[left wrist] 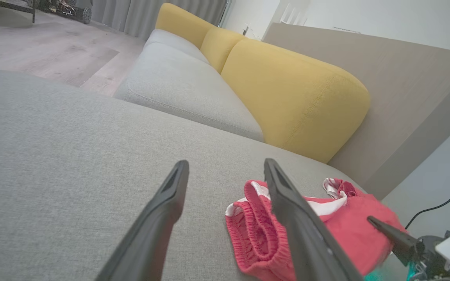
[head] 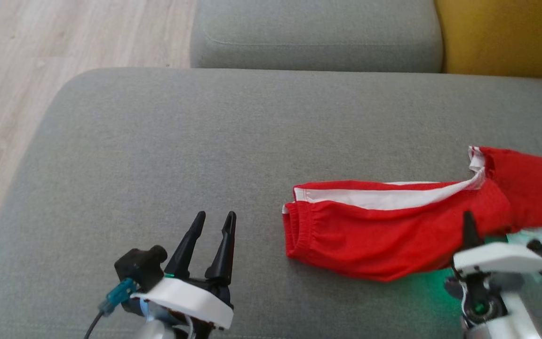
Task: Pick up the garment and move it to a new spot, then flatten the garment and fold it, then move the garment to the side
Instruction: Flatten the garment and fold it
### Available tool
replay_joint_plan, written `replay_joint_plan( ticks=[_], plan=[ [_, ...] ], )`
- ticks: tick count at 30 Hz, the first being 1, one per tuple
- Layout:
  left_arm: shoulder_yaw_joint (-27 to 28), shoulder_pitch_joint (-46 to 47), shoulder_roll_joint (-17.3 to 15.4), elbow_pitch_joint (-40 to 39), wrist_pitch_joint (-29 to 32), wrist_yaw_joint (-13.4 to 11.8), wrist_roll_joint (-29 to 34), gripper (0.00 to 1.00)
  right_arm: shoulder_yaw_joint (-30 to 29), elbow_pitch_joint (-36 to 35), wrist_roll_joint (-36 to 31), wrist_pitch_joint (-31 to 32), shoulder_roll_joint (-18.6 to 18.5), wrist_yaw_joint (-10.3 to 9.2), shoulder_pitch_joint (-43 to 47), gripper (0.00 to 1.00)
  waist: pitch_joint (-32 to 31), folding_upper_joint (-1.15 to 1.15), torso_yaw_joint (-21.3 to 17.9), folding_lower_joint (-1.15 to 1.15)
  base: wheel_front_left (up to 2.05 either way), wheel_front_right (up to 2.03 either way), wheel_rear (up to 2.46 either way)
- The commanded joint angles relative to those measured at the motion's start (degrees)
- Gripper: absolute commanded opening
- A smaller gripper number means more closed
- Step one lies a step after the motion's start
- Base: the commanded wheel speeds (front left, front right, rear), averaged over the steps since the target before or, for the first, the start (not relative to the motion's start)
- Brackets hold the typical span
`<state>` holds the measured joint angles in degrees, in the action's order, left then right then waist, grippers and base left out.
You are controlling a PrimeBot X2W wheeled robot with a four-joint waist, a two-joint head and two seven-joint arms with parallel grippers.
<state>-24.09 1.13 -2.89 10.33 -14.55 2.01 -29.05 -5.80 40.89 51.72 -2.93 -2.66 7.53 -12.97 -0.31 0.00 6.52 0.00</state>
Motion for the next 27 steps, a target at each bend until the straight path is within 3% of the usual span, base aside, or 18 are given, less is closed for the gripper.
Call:
replay_joint_plan(
  ticks=[1,8,16,27],
  plan=[
    [1.5,1.1,0.0,-1.7,-0.4,-0.3,0.4,1.00,2.6,-3.0,0.5,-1.3,-0.2,-0.04,-3.6,0.00,-0.3,0.00,0.5,0.00,0.00,0.00,0.00],
    [1.7,0.5,0.0,-1.5,-0.4,-0.5,0.6,1.00,9.6,-11.0,1.6,-4.3,-0.2,-0.04,-2.3,0.00,-0.9,0.00,1.8,0.00,0.00,0.00,0.00],
    [1.9,0.6,0.0,-1.2,-0.4,-0.6,0.7,1.00,21.9,-20.7,-1.2,-2.3,-0.2,-0.04,1.8,0.00,-1.4,0.00,2.8,0.00,0.00,0.00,0.00],
    [1.7,0.4,0.0,-1.2,-0.4,-0.7,0.6,1.00,33.8,-19.8,-13.0,1.3,-1.3,-0.04,2.7,0.00,-1.2,0.00,3.7,0.00,0.00,0.00,0.00]
  ],
)
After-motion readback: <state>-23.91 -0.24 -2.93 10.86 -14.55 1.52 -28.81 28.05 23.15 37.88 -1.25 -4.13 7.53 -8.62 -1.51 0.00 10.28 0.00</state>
